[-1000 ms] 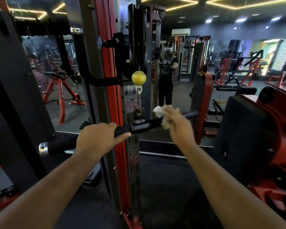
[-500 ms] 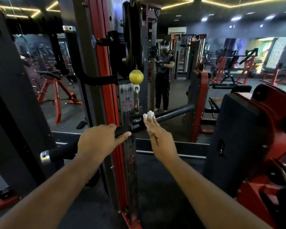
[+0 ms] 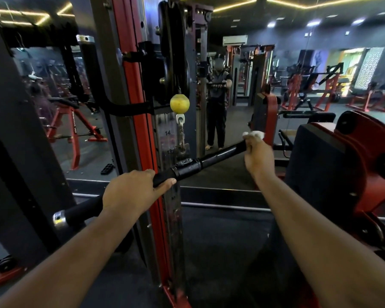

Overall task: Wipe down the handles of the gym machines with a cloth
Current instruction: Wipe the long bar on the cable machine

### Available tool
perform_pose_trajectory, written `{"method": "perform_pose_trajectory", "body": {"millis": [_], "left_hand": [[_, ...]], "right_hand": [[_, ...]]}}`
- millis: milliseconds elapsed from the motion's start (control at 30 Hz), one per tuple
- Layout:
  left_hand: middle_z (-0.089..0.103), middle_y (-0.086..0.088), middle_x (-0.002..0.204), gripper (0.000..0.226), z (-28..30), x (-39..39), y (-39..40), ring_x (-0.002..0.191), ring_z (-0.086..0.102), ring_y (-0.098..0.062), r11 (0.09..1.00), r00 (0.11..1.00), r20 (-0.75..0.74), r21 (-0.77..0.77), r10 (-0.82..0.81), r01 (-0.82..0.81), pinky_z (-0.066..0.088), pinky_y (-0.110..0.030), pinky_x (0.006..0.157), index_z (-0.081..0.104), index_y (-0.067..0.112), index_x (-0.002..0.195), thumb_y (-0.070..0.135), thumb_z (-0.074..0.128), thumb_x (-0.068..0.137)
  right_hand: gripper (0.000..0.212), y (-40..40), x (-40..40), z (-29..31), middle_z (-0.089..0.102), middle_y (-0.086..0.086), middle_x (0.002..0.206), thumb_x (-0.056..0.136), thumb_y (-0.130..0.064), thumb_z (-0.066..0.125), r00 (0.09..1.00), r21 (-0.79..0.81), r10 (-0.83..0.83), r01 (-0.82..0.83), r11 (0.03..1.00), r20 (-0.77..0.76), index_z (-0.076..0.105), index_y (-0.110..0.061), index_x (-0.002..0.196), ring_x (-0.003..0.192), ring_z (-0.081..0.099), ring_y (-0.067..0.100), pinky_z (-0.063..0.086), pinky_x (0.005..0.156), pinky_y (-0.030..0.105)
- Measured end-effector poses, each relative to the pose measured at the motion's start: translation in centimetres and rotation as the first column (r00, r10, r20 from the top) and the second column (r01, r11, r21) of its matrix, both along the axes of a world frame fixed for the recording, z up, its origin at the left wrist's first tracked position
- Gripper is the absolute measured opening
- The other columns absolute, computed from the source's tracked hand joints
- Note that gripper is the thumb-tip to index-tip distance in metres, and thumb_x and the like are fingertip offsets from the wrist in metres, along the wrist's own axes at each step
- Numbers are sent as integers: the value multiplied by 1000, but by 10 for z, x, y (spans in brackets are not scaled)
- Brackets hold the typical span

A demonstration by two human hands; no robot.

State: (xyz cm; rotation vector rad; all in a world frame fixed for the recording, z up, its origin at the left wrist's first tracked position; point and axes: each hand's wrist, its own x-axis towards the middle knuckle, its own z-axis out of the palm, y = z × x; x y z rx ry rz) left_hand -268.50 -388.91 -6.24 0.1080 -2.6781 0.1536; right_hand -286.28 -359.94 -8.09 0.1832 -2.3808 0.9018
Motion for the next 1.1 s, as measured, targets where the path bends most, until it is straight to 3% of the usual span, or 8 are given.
{"method": "perform_pose_trajectory", "body": {"millis": [133, 367, 467, 567, 700, 800, 933, 1100], "left_hand": [[58, 9, 67, 67, 1, -2, -1, 58, 54, -6, 1000, 1000, -9, -6, -7, 7, 35, -25, 48, 49, 31, 85, 87, 13, 87], [56, 8, 64, 63, -3, -8, 2, 54, 51, -6, 1000, 1000, -29, -19, 0, 0, 33, -26, 45, 47, 30, 83, 85, 17, 90], [55, 8, 64, 64, -4, -9, 2, 54, 52, -7, 999, 999, -33, -32, 5, -6, 35, -28, 45, 48, 31, 85, 86, 16, 88], [56, 8, 64, 64, -3, -8, 2, 54, 52, -7, 1000, 1000, -5, 3, -5, 5, 36, -27, 46, 43, 31, 79, 88, 14, 87], [56, 8, 63, 68, -6, -10, 4, 56, 55, -9, 999, 1000, 3, 34, -2, 2, 50, -30, 53, 44, 30, 78, 90, 12, 85], [57, 8, 64, 70, -6, -12, 4, 58, 57, -10, 999, 1000, 17, 48, -10, 9, 56, -33, 60, 46, 30, 78, 91, 11, 84], [59, 8, 67, 69, -2, -13, 5, 61, 59, -11, 998, 999, 46, 69, -16, 13, 57, -34, 61, 48, 30, 78, 90, 14, 86], [58, 8, 65, 64, -2, -14, 6, 57, 56, -9, 998, 999, 43, 55, 7, -10, 47, -29, 51, 44, 30, 76, 88, 18, 87]], "right_hand": [[41, -43, 34, -15, 64, 6, 128, 103, -13, 49, 994, 2, 112, -112, 994, 21, 52, -27, 140, 101, 68, 13, 58, 94, 35], [44, -108, 99, -44, 33, -5, 161, 108, -14, 43, 909, 36, 398, -397, 917, -120, 45, -20, 152, 149, 29, 9, 28, 121, 29], [44, -94, 106, -41, 60, 6, 141, 106, -16, 47, 853, -34, 479, -496, 868, -207, 47, -23, 149, 122, 63, 14, 55, 101, 31], [42, -55, 68, -19, 63, -3, 108, 105, -21, 45, 926, -261, 249, -324, 909, -285, 49, -34, 144, 83, 60, -2, 55, 75, 15], [49, -5, 3, -1, 55, 8, 143, 103, -4, 48, 994, -224, 70, -88, 971, -89, 49, -19, 149, 125, 57, 14, 41, 105, 20], [44, -18, -2, -12, 53, 6, 148, 105, -10, 47, 999, -198, 49, -51, 979, -15, 50, -22, 148, 127, 56, 20, 34, 105, 21], [62, -70, 33, -43, 49, 6, 151, 95, -4, 42, 976, -203, 189, -207, 957, -106, 40, -27, 153, 129, 57, 25, 51, 106, 45], [44, -111, 88, -61, 46, 0, 155, 107, -14, 44, 892, -174, 393, -434, 884, -225, 47, -22, 149, 146, 41, 14, 41, 118, 36]]}}
